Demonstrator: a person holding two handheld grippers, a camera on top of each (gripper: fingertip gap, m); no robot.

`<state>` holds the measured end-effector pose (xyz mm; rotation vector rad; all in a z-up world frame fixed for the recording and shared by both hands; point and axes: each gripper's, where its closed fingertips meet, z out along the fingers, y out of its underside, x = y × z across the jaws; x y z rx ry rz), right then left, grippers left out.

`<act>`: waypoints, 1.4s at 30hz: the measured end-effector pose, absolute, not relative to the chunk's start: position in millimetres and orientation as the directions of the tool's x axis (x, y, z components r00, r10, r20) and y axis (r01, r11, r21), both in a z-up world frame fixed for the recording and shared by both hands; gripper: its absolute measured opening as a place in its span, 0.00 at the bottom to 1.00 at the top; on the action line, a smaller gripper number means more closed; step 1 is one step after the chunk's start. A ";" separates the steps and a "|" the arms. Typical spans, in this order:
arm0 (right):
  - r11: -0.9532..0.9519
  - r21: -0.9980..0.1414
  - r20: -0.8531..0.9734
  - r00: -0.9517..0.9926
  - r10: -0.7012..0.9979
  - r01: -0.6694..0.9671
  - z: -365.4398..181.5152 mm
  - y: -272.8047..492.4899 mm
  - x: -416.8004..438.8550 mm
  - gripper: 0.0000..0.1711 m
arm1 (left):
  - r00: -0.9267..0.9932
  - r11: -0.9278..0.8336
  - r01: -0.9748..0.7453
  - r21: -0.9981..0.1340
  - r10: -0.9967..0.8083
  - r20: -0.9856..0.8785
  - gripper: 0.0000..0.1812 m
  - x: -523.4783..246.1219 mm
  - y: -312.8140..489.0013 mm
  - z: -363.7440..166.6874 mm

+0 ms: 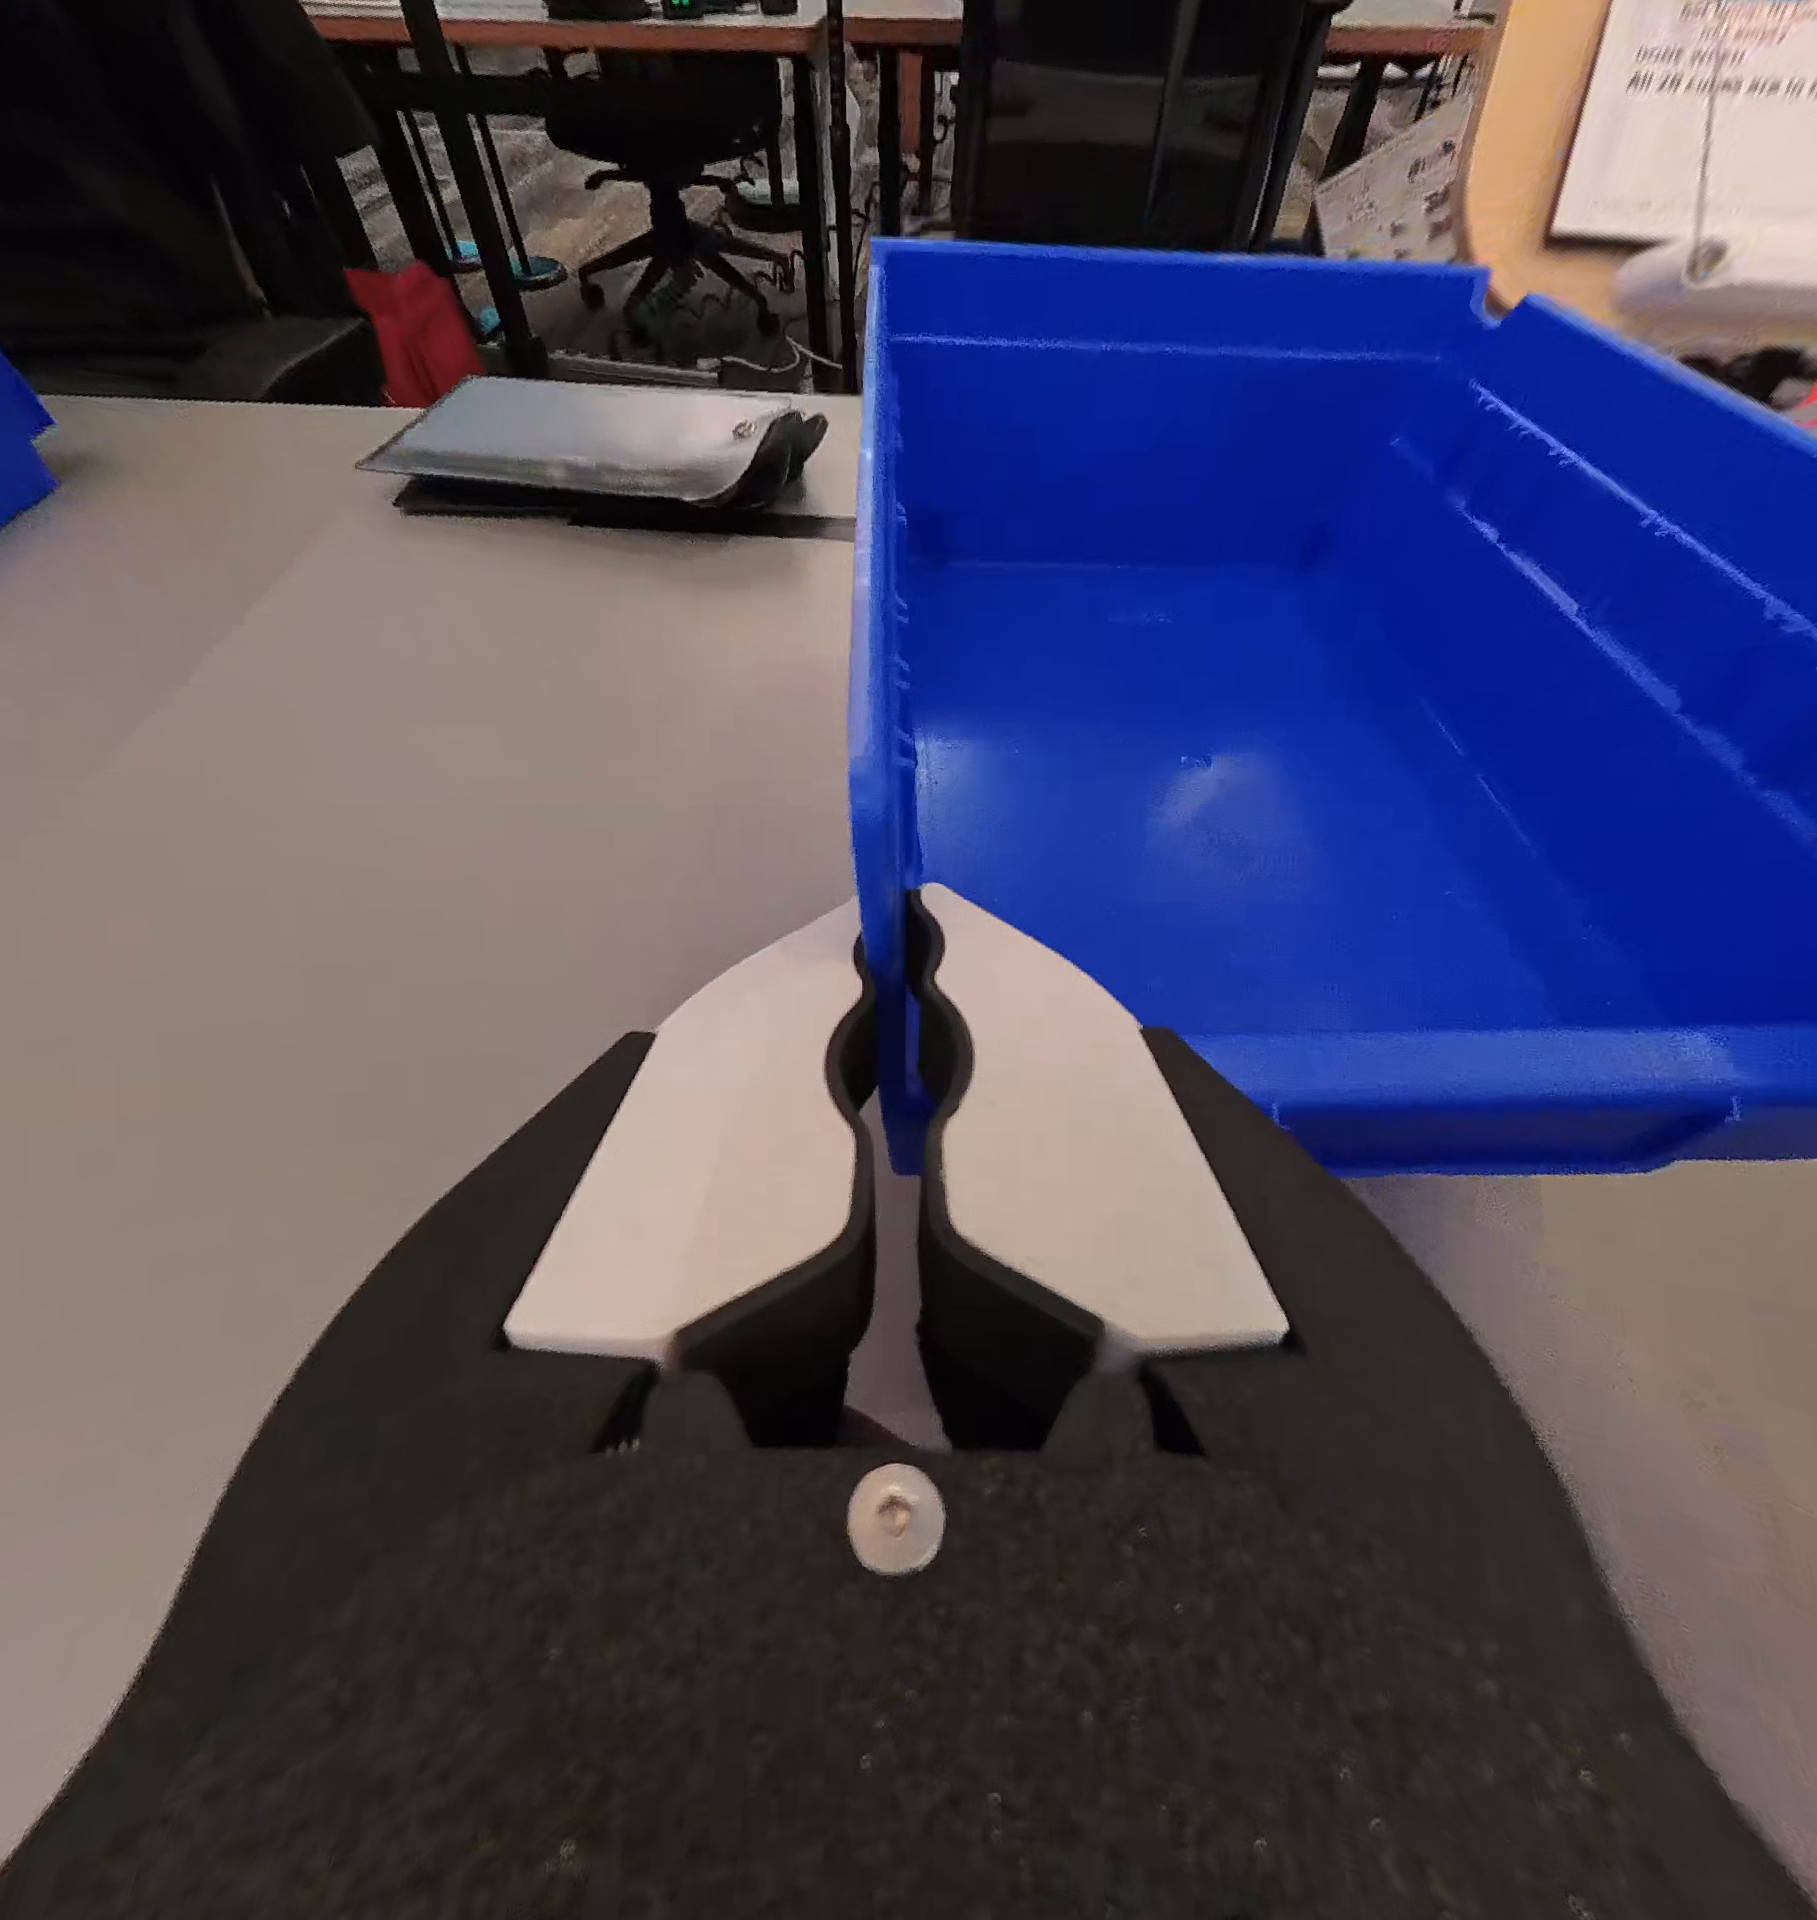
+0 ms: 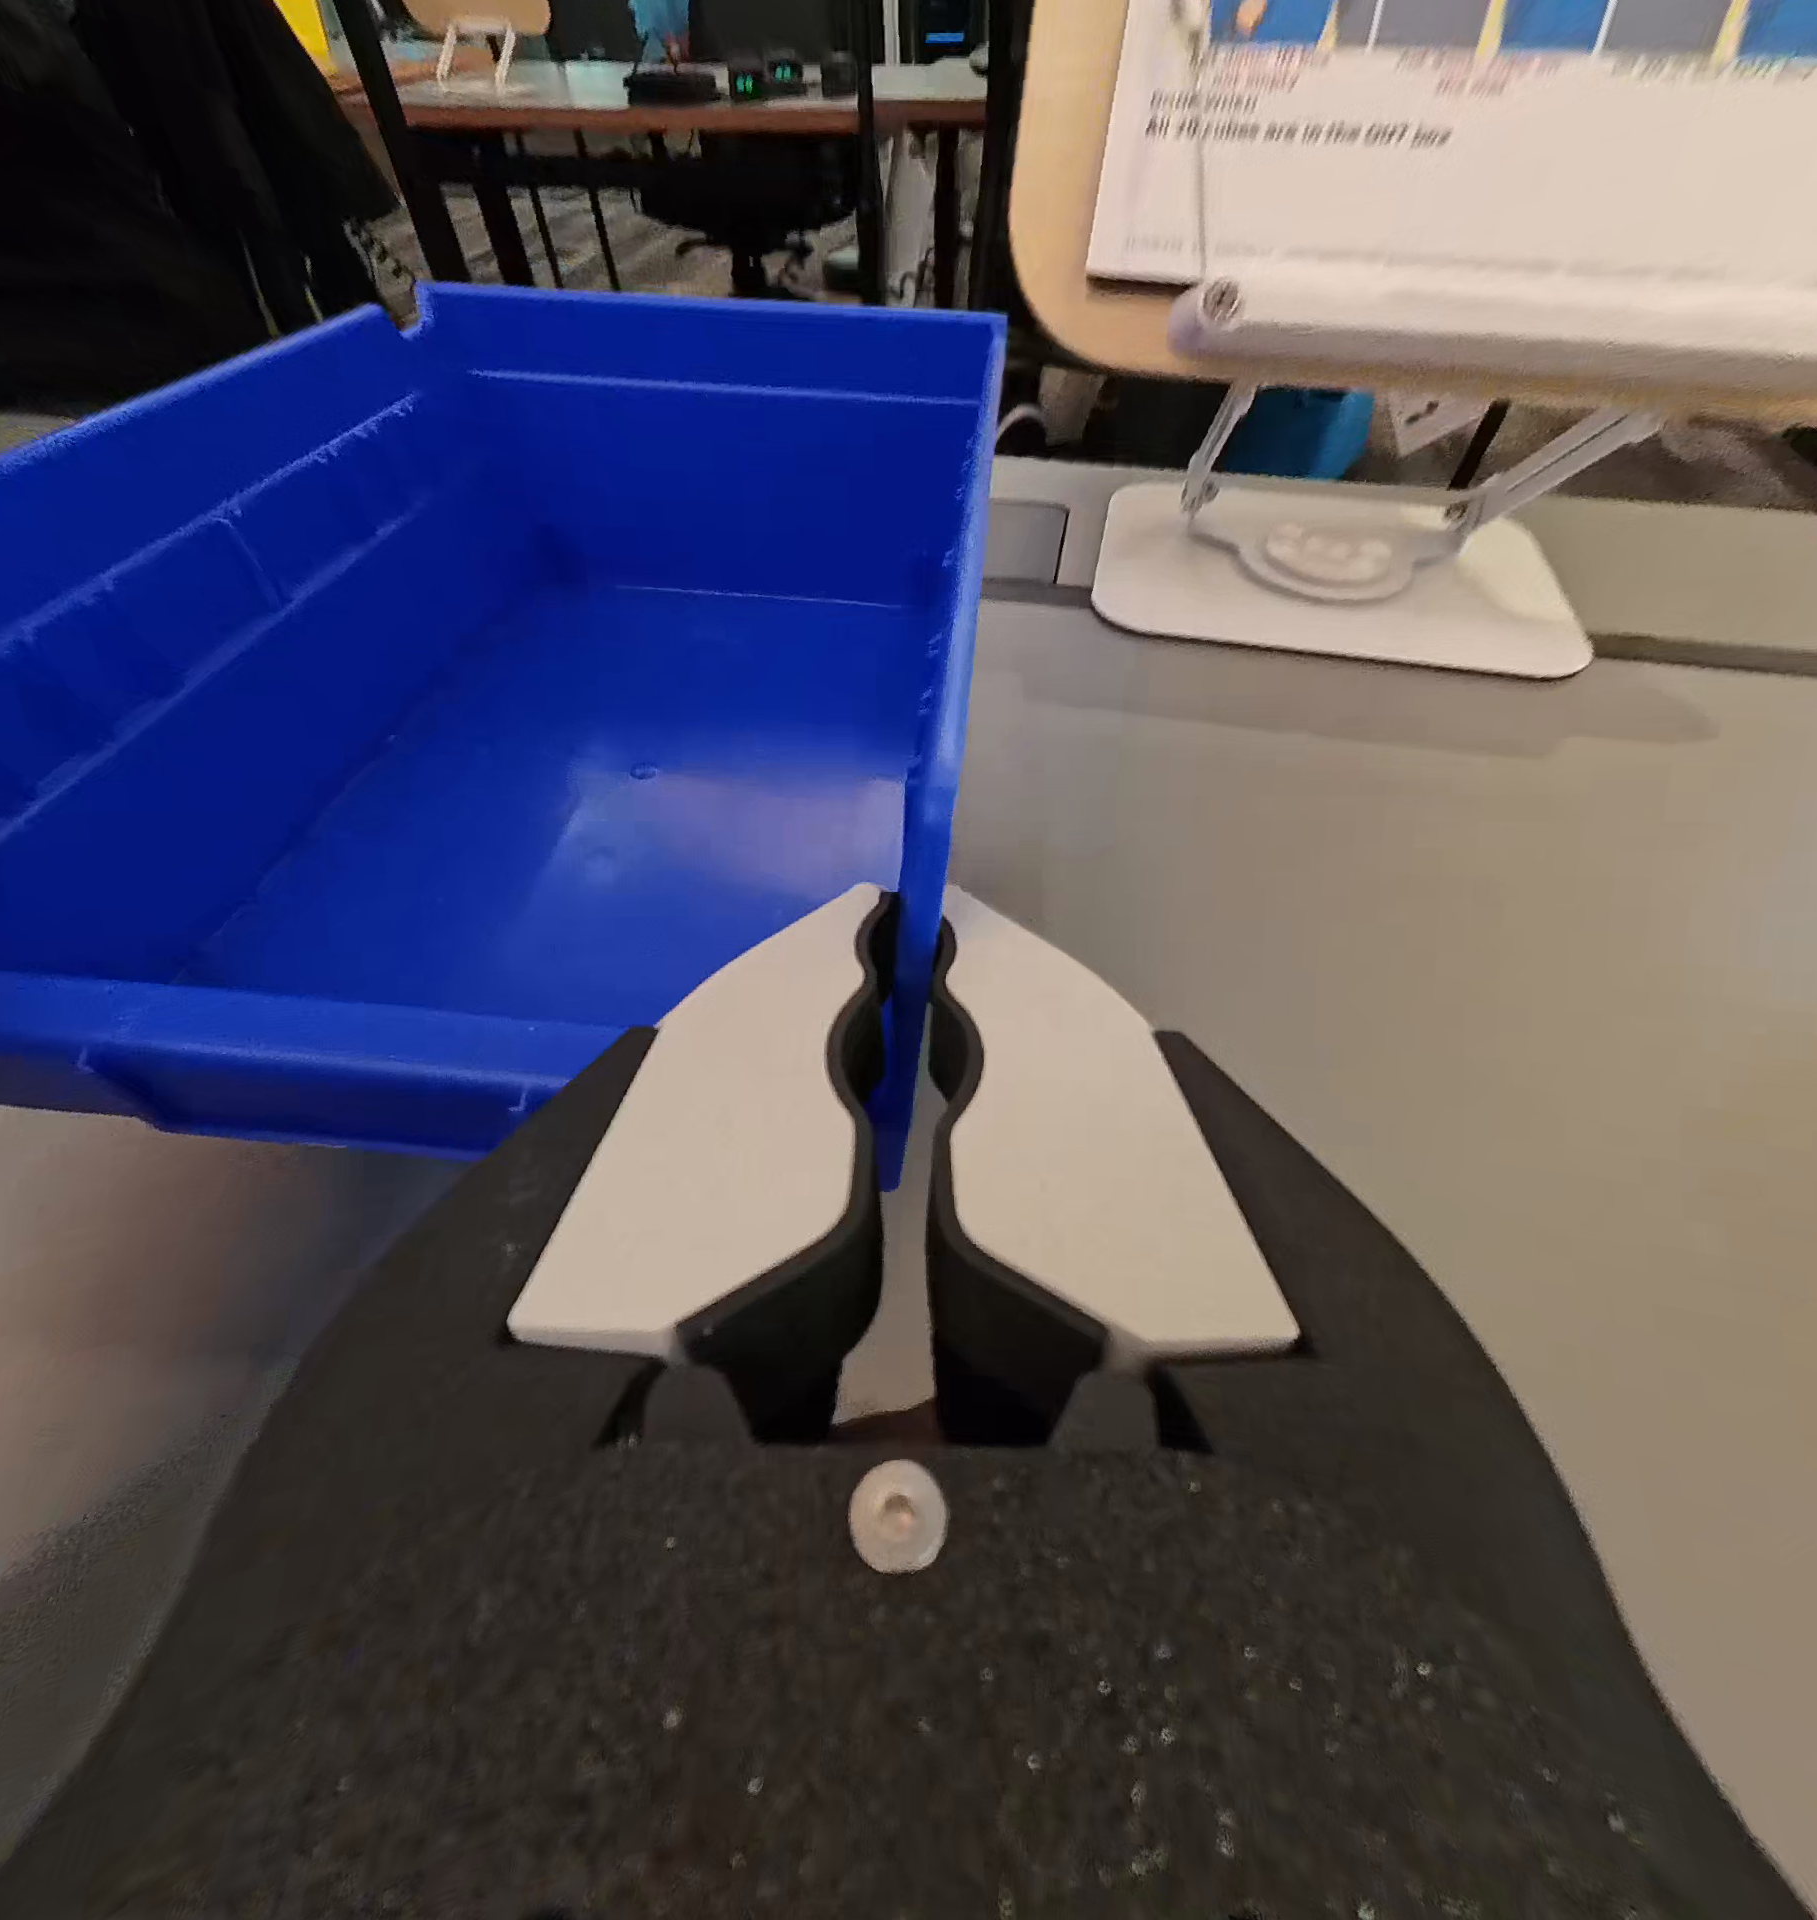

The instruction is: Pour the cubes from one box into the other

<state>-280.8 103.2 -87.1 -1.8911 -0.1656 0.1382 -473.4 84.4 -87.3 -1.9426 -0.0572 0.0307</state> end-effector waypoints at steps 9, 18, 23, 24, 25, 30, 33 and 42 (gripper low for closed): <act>-0.457 -0.881 -0.056 0.934 0.353 0.119 -128.8 94.4 -319.7 0.04 | 0.996 -0.414 0.080 -0.907 0.073 0.055 0.01 -509.5 78.9 -131.3; -0.444 -0.882 -0.109 0.850 0.515 0.155 -104.4 63.2 -318.1 0.15 | 0.980 -0.443 0.197 -0.875 0.068 0.186 0.24 -521.6 64.0 -116.4; -0.320 -0.937 -0.111 0.748 0.654 0.141 -52.6 19.2 -219.1 0.17 | 0.951 -0.388 0.306 -0.869 0.078 0.300 0.27 -514.1 16.2 -84.9; -0.306 -0.943 -0.100 0.765 0.636 0.131 -48.6 18.0 -183.6 0.17 | 0.946 -0.375 0.318 -0.871 0.070 0.315 0.27 -507.9 7.3 -79.7; -0.298 -0.946 -0.084 0.790 0.608 0.128 -47.3 18.3 -144.8 0.17 | 0.946 -0.362 0.319 -0.876 0.061 0.320 0.27 -500.6 -0.3 -75.2; -0.285 -0.954 0.002 0.951 0.311 0.095 -59.6 16.8 68.4 0.19 | 0.946 -0.353 0.293 -0.888 -0.027 0.323 0.26 -440.0 -25.8 -71.5; -0.326 -0.944 0.013 0.994 0.109 0.048 -82.8 -2.7 174.4 0.19 | 0.966 -0.330 0.196 -0.924 -0.097 0.240 0.24 -408.9 -33.7 -82.9; -0.376 -0.925 0.031 0.996 0.084 0.061 -114.3 -16.6 229.8 0.19 | 0.961 -0.341 0.175 -0.924 -0.147 0.236 0.21 -395.2 -34.2 -104.8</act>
